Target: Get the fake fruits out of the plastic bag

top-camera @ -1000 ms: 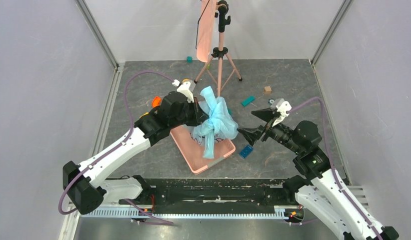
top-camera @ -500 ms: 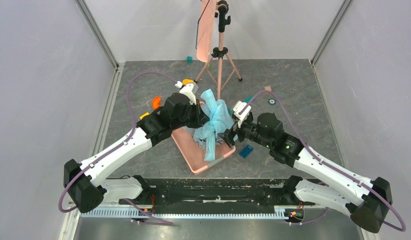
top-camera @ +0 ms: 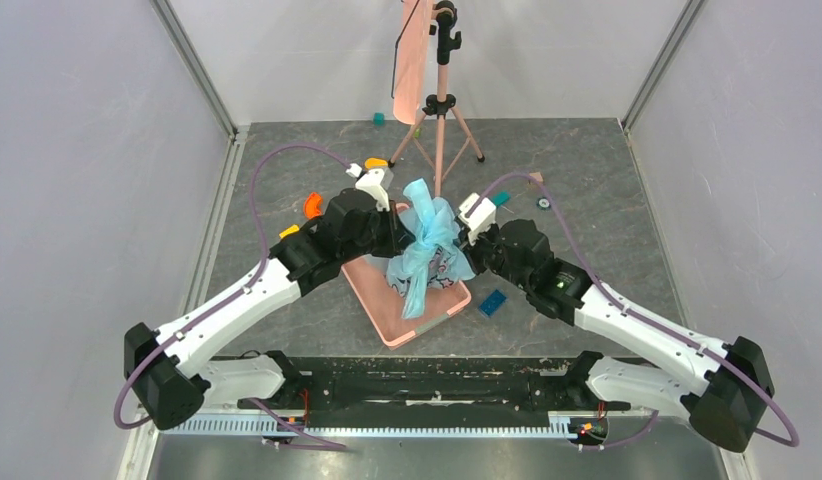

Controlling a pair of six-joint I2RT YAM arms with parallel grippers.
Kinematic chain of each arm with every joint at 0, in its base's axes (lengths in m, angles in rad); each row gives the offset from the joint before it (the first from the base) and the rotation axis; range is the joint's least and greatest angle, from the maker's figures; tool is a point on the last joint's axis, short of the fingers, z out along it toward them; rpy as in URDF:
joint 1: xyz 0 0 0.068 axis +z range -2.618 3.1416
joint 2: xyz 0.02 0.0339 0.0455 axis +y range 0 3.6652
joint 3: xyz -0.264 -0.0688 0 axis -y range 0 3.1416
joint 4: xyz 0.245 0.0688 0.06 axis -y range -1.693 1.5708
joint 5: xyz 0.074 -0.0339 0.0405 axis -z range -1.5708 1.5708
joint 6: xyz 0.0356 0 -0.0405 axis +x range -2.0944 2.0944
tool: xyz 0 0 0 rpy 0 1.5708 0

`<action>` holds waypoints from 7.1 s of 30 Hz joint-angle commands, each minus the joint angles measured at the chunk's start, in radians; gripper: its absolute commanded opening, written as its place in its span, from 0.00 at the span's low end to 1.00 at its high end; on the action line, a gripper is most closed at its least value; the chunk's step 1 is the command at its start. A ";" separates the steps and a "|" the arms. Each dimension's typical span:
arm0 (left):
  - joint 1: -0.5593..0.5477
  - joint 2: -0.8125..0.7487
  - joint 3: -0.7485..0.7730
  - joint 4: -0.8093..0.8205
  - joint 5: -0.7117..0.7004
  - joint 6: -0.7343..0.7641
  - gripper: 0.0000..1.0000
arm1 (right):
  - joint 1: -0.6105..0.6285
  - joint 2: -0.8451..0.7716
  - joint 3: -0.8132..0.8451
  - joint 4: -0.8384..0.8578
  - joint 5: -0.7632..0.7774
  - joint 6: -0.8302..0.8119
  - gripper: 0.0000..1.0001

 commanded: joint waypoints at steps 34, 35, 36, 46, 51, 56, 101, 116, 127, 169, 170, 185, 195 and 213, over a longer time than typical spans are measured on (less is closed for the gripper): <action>0.272 -0.143 -0.084 0.033 0.174 0.138 0.02 | -0.345 -0.240 -0.006 0.082 -0.519 -0.225 0.87; 0.272 -0.133 -0.072 0.030 0.182 0.143 0.02 | -0.339 -0.232 0.005 0.081 -0.516 -0.263 0.87; 0.272 -0.126 -0.057 0.027 0.188 0.148 0.02 | -0.334 -0.224 0.011 0.074 -0.509 -0.316 0.87; 0.271 -0.082 -0.020 0.014 0.211 0.172 0.02 | -0.181 -0.070 0.148 -0.153 -0.432 -0.599 0.91; 0.272 -0.085 -0.018 0.007 0.213 0.181 0.02 | -0.134 0.013 0.185 -0.194 -0.322 -0.663 0.86; 0.272 -0.091 -0.020 -0.003 0.206 0.191 0.02 | -0.127 0.054 0.201 -0.203 -0.225 -0.691 0.64; 0.209 -0.399 -0.083 -0.013 0.207 0.428 1.00 | -0.192 -0.140 -0.048 0.297 -0.201 0.610 0.00; 0.065 -0.178 0.038 0.006 0.108 0.670 1.00 | -0.193 -0.136 -0.014 0.279 -0.337 0.542 0.00; 0.048 -0.106 0.041 -0.077 0.077 0.726 0.94 | -0.193 -0.146 -0.008 0.272 -0.356 0.527 0.00; 0.046 -0.224 0.088 -0.096 0.069 0.638 0.19 | -0.193 -0.184 -0.014 0.148 -0.168 0.471 0.00; 0.046 -0.228 0.084 -0.094 0.084 0.638 0.39 | -0.193 -0.183 -0.014 0.147 -0.169 0.469 0.00; 0.037 -0.163 0.034 -0.031 0.194 0.611 0.74 | -0.193 -0.183 -0.018 0.147 -0.171 0.468 0.00; 0.006 -0.093 0.027 -0.038 -0.007 0.562 0.73 | -0.192 -0.180 -0.027 0.160 -0.177 0.470 0.00; 0.005 -0.100 0.062 0.011 -0.011 0.507 0.03 | -0.193 -0.168 0.031 0.137 -0.178 0.456 0.00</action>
